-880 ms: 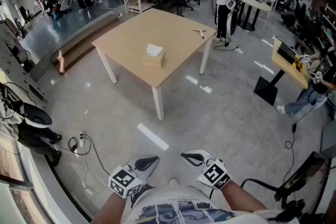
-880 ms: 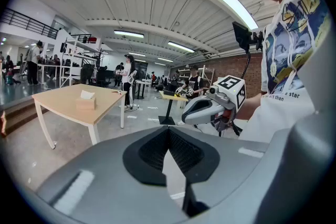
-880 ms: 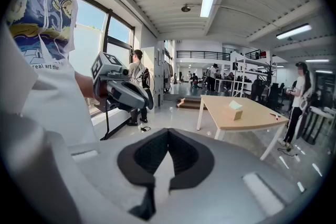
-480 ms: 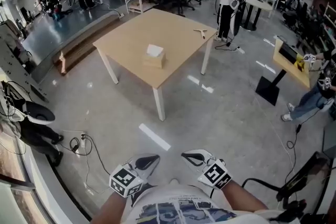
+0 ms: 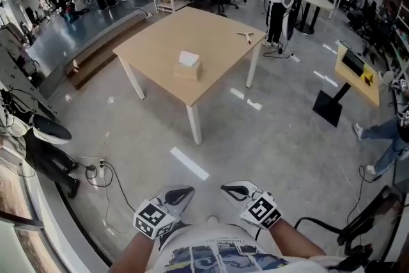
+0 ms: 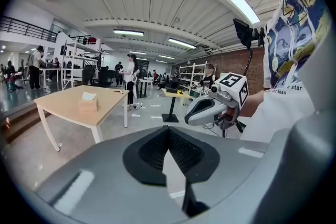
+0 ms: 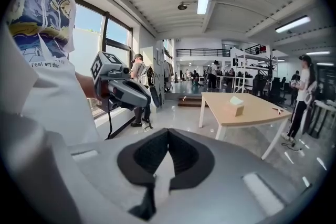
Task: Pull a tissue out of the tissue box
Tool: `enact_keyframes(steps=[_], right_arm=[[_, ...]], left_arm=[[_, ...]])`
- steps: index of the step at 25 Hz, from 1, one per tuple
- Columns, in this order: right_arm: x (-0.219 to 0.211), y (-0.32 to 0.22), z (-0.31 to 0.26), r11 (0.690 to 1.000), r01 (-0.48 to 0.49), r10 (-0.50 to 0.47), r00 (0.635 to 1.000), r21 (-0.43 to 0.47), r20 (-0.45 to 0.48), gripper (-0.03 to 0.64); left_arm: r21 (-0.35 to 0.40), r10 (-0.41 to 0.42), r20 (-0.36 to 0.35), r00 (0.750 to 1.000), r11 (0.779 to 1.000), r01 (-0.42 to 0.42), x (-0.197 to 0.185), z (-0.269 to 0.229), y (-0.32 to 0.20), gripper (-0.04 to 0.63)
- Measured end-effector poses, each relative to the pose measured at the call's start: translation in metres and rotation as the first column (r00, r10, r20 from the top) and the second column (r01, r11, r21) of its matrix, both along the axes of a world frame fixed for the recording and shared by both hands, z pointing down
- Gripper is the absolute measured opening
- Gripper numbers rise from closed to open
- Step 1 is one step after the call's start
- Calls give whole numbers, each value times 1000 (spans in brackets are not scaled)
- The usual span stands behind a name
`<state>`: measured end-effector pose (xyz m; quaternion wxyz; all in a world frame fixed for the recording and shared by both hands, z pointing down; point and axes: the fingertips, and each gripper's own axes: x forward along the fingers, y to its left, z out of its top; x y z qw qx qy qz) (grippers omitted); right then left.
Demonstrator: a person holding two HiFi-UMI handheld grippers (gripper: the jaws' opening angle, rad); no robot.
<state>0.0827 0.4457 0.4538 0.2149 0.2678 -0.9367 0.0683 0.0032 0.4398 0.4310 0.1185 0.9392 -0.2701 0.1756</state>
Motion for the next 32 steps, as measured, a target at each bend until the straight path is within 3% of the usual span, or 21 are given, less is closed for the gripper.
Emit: enact_keyframes(steps=[13, 22, 32], right_arm=[[-14, -49, 7, 1000, -8, 8, 1000, -19, 6, 3], [-42, -128, -6, 998, -54, 53, 998, -12, -27, 3], [-107, -222, -23, 995, -97, 97, 994, 10, -44, 3]], left_arm=[[-18, -49, -17, 999, 999, 48, -16, 6, -51, 2], [-4, -5, -79, 997, 1000, 5, -33, -6, -142, 2], [12, 73, -80, 994, 997, -72, -86, -10, -229, 2]])
